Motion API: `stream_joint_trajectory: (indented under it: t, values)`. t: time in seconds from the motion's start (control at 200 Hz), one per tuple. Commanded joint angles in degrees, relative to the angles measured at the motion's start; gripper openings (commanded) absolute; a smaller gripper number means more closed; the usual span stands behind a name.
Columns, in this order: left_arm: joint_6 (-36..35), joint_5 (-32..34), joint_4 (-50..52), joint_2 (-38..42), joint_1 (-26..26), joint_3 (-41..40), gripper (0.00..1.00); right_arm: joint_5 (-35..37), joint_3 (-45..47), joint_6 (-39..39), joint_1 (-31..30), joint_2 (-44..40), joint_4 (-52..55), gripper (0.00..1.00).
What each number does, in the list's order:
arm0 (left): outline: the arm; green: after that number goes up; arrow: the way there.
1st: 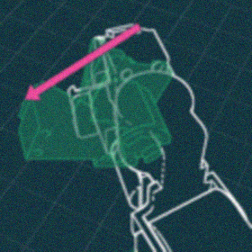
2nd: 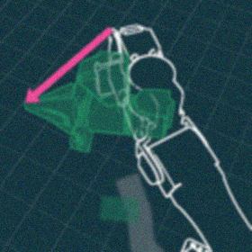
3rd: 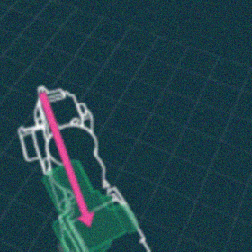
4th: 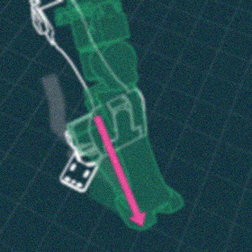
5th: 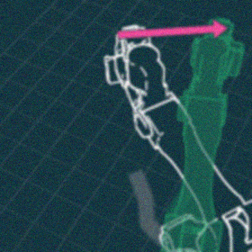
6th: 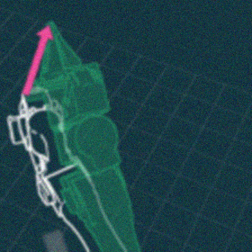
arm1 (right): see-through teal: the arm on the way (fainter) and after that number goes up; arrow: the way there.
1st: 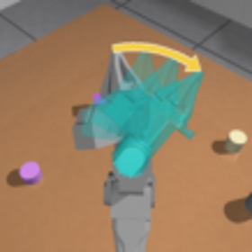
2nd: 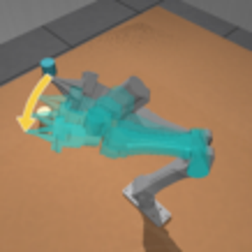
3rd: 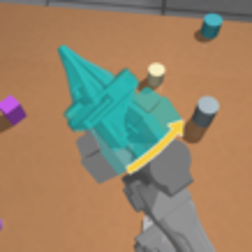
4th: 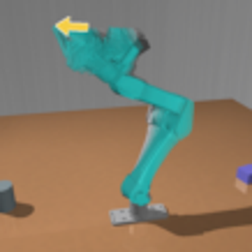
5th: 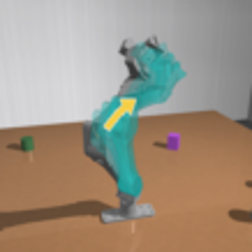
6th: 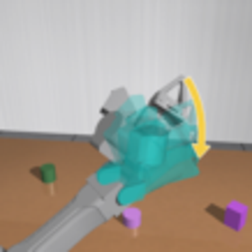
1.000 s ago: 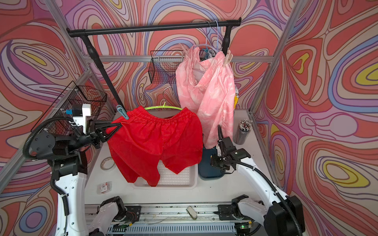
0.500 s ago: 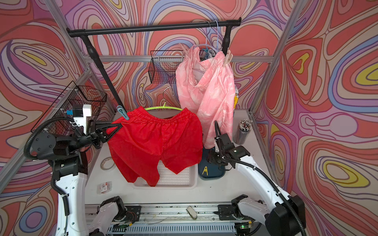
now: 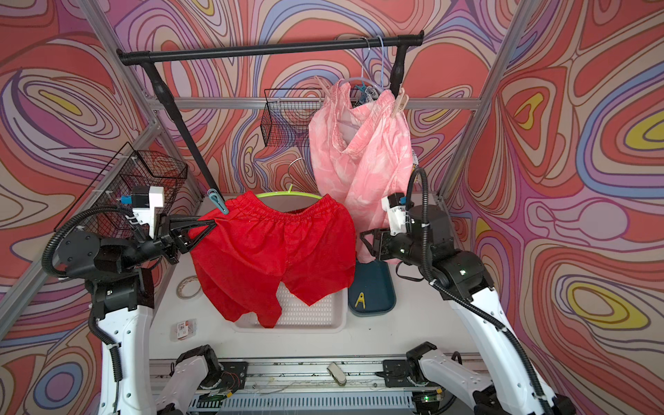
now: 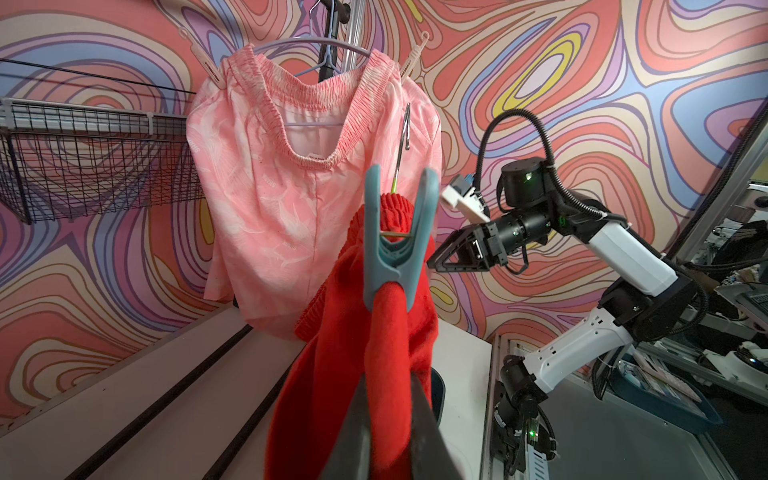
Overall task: Remove the clothespins securing shorts to the hanger
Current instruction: Place the clothespin in the storage box, then remove the clothespin from the hanger.
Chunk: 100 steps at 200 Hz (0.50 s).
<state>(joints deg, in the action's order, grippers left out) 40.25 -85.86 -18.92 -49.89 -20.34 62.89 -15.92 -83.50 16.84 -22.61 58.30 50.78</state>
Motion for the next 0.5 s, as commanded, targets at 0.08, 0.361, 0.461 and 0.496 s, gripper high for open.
stream_joint_trajectory:
  t: [0.08, 0.361, 0.461, 0.496]
  values:
    - [-0.80, -0.50, 0.37, 1.25, -0.05, 1.69, 0.00, -2.49, -10.32, -9.14, -0.50, 6.87, 0.94, 0.50]
    - [-0.52, -2.20, 2.13, 1.38, -0.01, 2.21, 0.00, -16.19, -16.33, -20.19, -1.67, 16.59, -0.69, 0.56]
    - [-0.42, -2.02, 2.13, 0.86, 0.08, 2.41, 0.00, -20.24, -17.94, -23.81, -1.96, 19.61, -0.03, 0.57]
    - [-0.36, -2.11, 2.13, 0.61, 0.19, 2.64, 0.00, -20.69, -18.30, -24.72, -2.03, 20.44, 0.03, 0.57]
